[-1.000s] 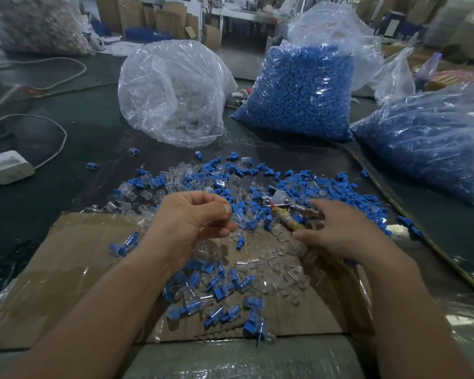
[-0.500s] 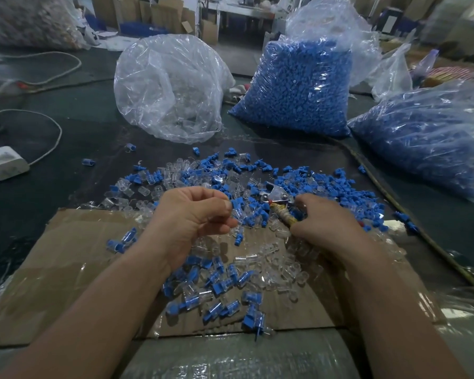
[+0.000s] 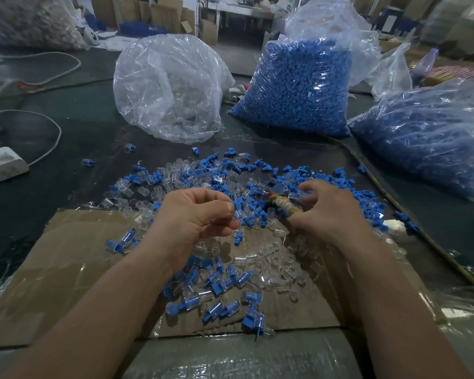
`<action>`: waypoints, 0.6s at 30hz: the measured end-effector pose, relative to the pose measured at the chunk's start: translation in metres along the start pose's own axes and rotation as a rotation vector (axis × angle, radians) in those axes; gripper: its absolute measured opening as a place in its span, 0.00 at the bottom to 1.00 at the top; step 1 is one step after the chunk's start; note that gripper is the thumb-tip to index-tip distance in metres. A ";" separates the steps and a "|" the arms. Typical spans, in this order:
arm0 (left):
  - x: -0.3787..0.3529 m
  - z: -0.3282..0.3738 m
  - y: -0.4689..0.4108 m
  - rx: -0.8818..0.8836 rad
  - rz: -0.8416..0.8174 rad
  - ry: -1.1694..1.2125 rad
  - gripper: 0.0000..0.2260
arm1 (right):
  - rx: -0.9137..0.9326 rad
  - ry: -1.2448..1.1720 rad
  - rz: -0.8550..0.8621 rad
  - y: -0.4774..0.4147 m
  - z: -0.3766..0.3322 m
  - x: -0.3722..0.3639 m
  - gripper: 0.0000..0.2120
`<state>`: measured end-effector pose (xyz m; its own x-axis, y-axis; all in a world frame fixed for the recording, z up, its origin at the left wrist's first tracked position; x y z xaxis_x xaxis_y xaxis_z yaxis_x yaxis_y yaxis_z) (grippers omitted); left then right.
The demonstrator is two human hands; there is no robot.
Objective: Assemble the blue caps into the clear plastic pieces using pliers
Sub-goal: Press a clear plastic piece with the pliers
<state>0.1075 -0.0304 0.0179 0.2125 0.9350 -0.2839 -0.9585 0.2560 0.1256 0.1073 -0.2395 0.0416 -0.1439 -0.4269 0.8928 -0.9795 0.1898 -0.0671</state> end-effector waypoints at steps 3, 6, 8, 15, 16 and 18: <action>0.001 0.001 0.000 -0.014 0.001 0.017 0.09 | 0.041 -0.116 0.071 0.006 -0.005 0.016 0.30; 0.002 0.003 -0.001 -0.047 0.006 0.046 0.08 | 0.083 -0.208 0.143 0.013 -0.011 0.030 0.27; 0.003 0.004 -0.002 -0.071 0.015 0.058 0.06 | 0.123 -0.140 0.167 0.016 -0.020 0.033 0.24; 0.006 0.006 -0.003 -0.123 0.028 0.079 0.03 | 0.215 -0.042 0.311 0.022 -0.034 0.046 0.20; 0.006 0.007 -0.002 -0.137 0.033 0.081 0.03 | 0.236 -0.044 0.303 0.023 -0.038 0.045 0.20; 0.006 0.010 -0.002 -0.175 0.049 0.075 0.04 | 0.276 -0.062 0.252 0.026 -0.048 0.037 0.21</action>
<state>0.1123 -0.0225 0.0256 0.1560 0.9228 -0.3523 -0.9872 0.1578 -0.0238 0.0832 -0.2081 0.0944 -0.3854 -0.4517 0.8046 -0.9120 0.0537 -0.4067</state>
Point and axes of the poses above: each hand's wrist, its own y-axis away from the middle knuckle, its own x-axis out of the back of the hand, z = x × y, the point moved 10 cm from there along -y, towards the middle knuckle
